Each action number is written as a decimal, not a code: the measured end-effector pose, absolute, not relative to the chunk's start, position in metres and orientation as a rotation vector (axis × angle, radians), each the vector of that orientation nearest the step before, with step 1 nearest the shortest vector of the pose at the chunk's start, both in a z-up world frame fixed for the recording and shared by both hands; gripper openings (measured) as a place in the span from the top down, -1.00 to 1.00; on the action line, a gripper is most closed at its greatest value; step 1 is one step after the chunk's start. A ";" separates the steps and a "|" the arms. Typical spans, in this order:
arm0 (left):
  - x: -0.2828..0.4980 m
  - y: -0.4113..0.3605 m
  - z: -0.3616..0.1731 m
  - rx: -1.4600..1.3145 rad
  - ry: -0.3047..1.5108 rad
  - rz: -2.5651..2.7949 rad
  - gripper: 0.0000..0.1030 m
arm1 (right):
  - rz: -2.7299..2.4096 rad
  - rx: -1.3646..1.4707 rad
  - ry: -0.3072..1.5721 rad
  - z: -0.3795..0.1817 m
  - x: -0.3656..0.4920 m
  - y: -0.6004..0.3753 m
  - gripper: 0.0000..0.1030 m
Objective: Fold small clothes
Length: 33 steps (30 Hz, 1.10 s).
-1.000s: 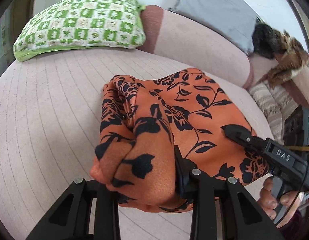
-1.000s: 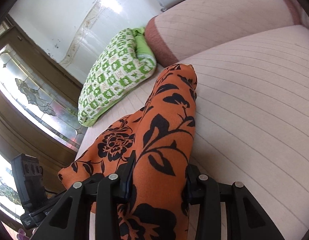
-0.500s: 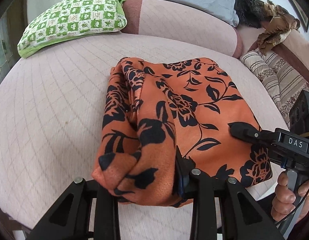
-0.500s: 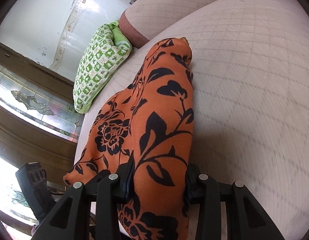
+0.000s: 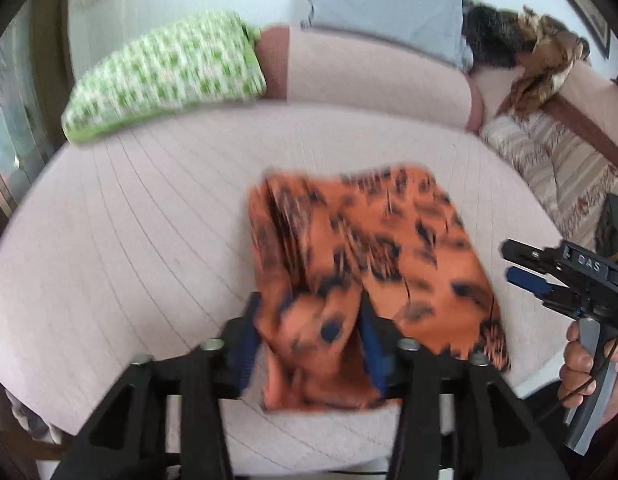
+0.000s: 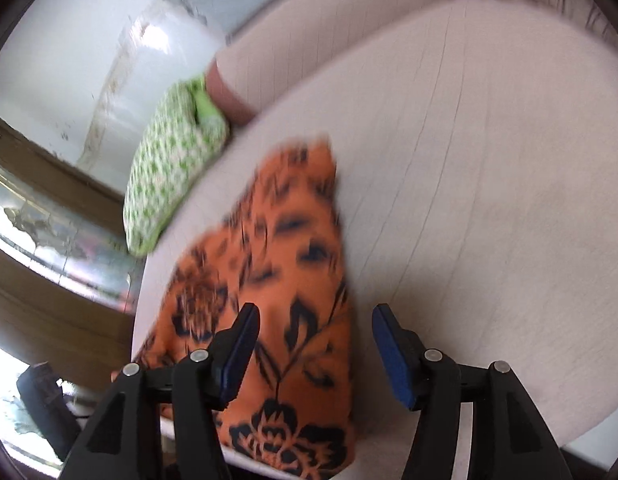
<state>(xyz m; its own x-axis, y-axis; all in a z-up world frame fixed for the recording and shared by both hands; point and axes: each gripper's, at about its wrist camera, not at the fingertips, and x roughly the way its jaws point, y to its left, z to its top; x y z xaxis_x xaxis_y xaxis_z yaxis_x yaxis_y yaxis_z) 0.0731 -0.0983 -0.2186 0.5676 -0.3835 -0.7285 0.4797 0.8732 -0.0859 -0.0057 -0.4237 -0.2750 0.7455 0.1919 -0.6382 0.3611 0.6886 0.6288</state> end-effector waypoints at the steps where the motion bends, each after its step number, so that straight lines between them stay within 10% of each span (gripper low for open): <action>1: 0.075 -0.097 -0.210 0.125 0.787 -0.495 -0.18 | -0.098 0.819 0.701 -0.267 -0.007 -0.427 -0.19; 6: 0.108 -0.118 -0.196 0.134 0.731 -0.460 -0.20 | -0.020 0.736 0.653 -0.247 0.016 -0.412 0.36; 15: 0.148 -0.140 -0.293 0.186 0.929 -0.378 -0.28 | -0.059 0.827 0.876 -0.309 0.090 -0.392 0.54; 33: 0.044 -0.082 -0.136 0.134 0.570 -0.247 -0.65 | -0.119 0.408 0.616 -0.192 -0.024 -0.329 0.50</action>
<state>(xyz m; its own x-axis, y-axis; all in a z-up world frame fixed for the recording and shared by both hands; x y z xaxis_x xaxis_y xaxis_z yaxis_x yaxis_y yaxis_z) 0.0441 -0.0825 -0.1362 0.8132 -0.1939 -0.5487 0.2680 0.9617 0.0573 -0.0245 -0.3289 -0.1916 0.8123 0.0122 -0.5831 0.2277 0.9138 0.3364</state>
